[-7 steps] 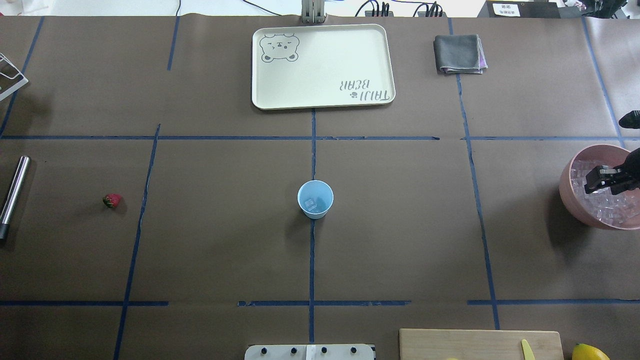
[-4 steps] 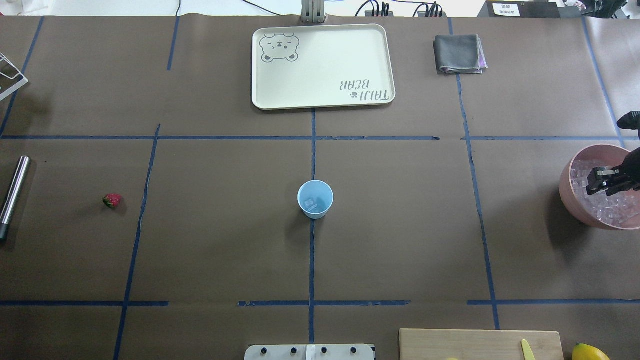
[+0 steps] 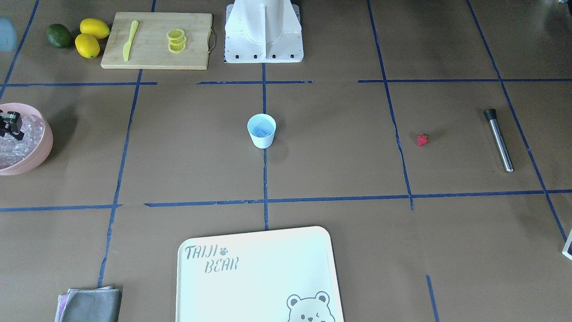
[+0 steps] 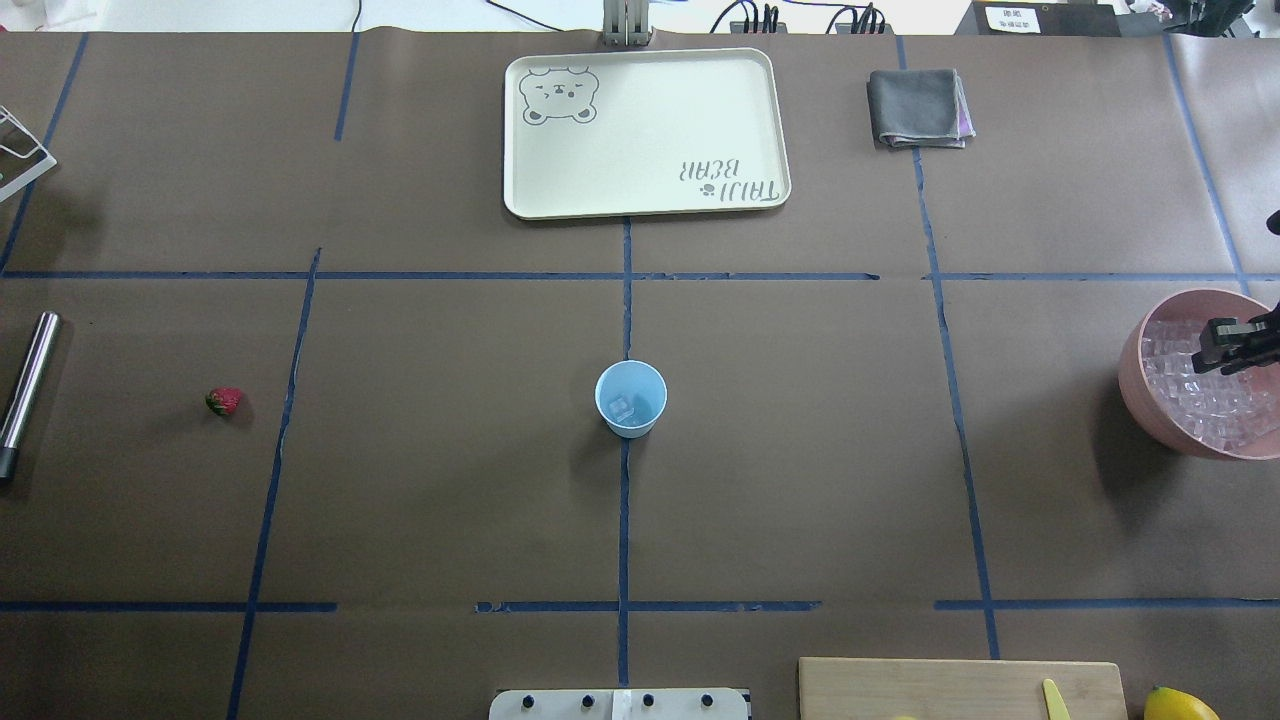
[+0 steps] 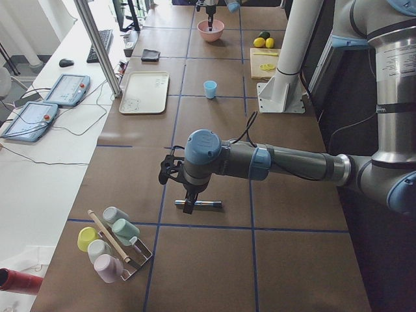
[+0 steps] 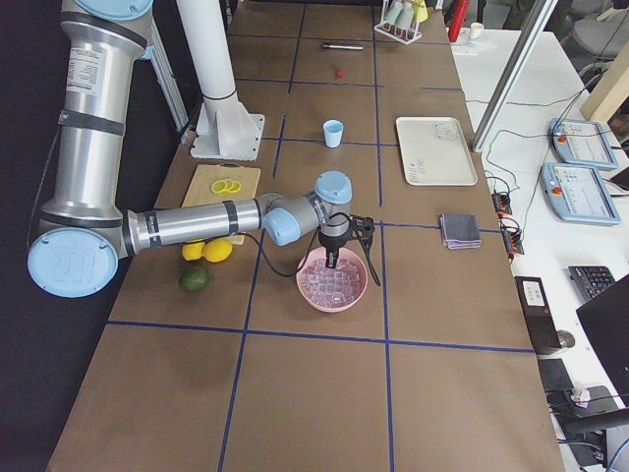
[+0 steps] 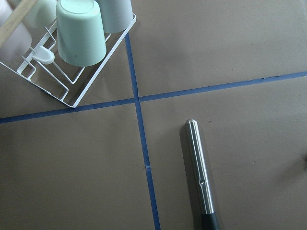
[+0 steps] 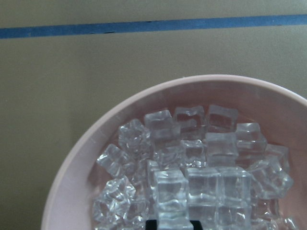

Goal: Mash ice and strawberries in cup
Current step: 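Grasp a third ice cube in the bowl with the right gripper, then carry the ice cube with the right gripper over the light-blue cup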

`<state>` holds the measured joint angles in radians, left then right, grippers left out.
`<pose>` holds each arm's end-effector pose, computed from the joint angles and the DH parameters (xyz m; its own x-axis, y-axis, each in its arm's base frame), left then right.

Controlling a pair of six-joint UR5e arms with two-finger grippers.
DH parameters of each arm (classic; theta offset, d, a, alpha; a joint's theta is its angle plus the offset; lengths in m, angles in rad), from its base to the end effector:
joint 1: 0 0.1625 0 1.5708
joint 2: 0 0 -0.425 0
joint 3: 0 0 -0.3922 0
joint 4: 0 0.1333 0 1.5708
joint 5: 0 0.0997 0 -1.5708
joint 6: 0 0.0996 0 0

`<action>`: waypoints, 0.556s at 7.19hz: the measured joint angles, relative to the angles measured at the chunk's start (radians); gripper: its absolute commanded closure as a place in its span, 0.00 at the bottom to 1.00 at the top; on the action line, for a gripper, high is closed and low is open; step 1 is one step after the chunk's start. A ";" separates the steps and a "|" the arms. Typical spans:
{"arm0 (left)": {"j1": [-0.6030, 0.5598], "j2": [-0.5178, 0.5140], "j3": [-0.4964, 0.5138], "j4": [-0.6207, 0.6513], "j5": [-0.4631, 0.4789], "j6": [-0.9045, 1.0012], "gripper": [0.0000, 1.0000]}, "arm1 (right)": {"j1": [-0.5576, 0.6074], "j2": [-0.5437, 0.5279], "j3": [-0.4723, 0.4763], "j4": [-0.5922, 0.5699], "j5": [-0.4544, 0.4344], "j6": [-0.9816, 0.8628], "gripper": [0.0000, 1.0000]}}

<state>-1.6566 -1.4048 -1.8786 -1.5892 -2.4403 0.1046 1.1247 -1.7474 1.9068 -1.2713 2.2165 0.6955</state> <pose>-0.0936 -0.4202 0.5738 0.6585 0.1685 -0.7334 0.0159 0.9713 0.2374 -0.1224 -0.4261 0.5458 0.7127 0.0691 0.6980 -0.0910 0.9958 -0.0056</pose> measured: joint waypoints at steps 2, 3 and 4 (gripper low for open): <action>0.000 0.000 0.000 0.001 0.000 0.001 0.00 | 0.008 0.060 0.152 -0.199 0.001 0.004 0.99; 0.000 0.002 0.000 0.001 0.000 0.001 0.00 | -0.029 0.178 0.181 -0.329 -0.007 0.014 0.99; 0.000 0.006 0.001 0.001 0.000 0.001 0.00 | -0.095 0.321 0.185 -0.456 -0.024 0.043 1.00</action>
<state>-1.6565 -1.3992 -1.8779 -1.5877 -2.4406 0.1052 1.0294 -1.4267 2.0914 -1.7270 2.1926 0.7388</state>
